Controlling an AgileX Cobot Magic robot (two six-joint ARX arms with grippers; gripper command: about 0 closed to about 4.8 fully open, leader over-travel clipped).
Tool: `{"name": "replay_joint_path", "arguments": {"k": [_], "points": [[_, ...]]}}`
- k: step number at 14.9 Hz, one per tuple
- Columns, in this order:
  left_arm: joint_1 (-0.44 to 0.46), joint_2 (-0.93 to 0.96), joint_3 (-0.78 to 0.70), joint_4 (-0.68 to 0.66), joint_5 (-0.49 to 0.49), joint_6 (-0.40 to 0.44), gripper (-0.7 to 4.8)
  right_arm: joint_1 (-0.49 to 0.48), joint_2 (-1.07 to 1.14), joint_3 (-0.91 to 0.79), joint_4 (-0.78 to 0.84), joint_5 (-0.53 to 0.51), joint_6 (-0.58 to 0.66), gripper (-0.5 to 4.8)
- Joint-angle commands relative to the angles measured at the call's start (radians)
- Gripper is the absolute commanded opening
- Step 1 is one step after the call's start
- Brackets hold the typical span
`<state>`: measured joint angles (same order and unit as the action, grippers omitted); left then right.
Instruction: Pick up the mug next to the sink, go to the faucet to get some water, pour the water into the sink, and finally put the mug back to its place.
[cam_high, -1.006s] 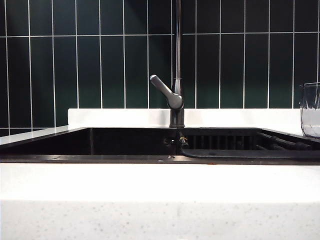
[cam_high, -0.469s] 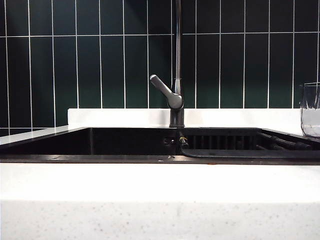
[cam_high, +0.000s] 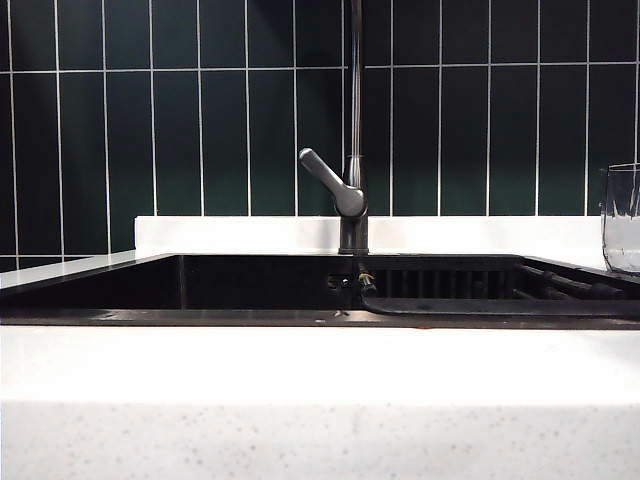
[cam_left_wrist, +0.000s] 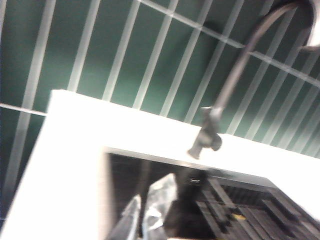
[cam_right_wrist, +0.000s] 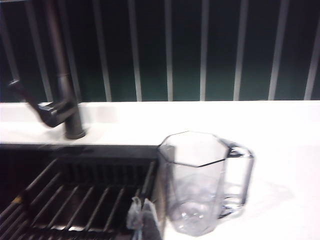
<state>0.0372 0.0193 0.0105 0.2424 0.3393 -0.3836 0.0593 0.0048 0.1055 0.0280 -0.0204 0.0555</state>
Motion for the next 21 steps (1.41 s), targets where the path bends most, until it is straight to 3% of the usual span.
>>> {"name": "replay_joint_path", "arguments": {"k": [1,2,4,6,8,9,12,14,16,18,21], "points": [[-0.001,0.067,0.013,0.089,0.126,-0.053,1.04,-0.014,0.034,0.003,0.037,0.021,0.069,-0.06],[-0.001,0.117,0.015,0.183,0.181,-0.091,1.13,-0.036,0.066,0.003,0.093,0.017,0.086,-0.06],[-0.001,0.194,0.054,0.209,0.226,-0.098,1.14,-0.074,0.103,0.011,0.131,0.018,0.092,-0.06],[-0.012,0.341,0.119,0.265,0.268,-0.096,1.17,-0.183,0.191,0.031,0.138,-0.101,0.093,0.04],[-0.042,0.422,0.166,0.296,0.255,-0.061,1.17,-0.27,0.255,0.05,0.172,-0.185,0.095,0.19],[-0.061,0.497,0.205,0.306,0.246,-0.028,1.17,-0.341,0.305,0.067,0.202,-0.224,0.094,0.6],[-0.1,0.745,0.288,0.447,0.336,0.032,1.21,-0.462,0.434,0.073,0.29,-0.286,0.113,0.72],[-0.136,0.9,0.327,0.567,0.349,0.028,1.21,-0.46,0.484,0.073,0.321,-0.275,0.101,1.22],[-0.157,1.089,0.409,0.637,0.419,0.025,1.22,-0.461,0.589,0.073,0.379,-0.285,0.09,1.27],[-0.176,1.244,0.502,0.66,0.463,0.032,1.26,-0.461,0.767,0.074,0.509,-0.318,0.092,1.27],[-0.176,1.33,0.562,0.702,0.495,0.037,1.26,-0.461,1.027,0.074,0.766,-0.342,0.101,1.44]]}}
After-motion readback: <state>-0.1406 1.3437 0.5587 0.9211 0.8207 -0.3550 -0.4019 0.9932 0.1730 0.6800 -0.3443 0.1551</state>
